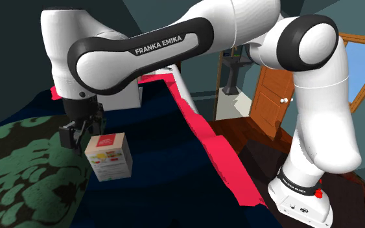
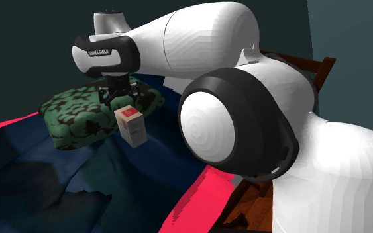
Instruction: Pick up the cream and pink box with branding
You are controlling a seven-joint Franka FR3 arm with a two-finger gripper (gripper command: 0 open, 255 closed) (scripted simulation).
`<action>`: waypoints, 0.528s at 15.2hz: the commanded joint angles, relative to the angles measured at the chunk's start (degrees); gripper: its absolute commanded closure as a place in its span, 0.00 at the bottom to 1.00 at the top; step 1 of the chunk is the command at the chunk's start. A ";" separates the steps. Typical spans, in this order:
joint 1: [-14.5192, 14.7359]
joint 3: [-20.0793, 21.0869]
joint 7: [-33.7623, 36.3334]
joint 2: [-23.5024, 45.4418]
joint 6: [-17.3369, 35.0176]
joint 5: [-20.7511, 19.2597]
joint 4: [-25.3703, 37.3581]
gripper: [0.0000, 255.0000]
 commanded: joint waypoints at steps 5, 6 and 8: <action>0.03 -0.27 0.27 0.97 4.01 -0.64 -2.99 0.00; 0.01 -0.30 0.30 1.04 4.42 -0.69 -3.34 0.00; 0.01 -0.30 0.30 1.04 4.42 -0.69 -3.34 0.00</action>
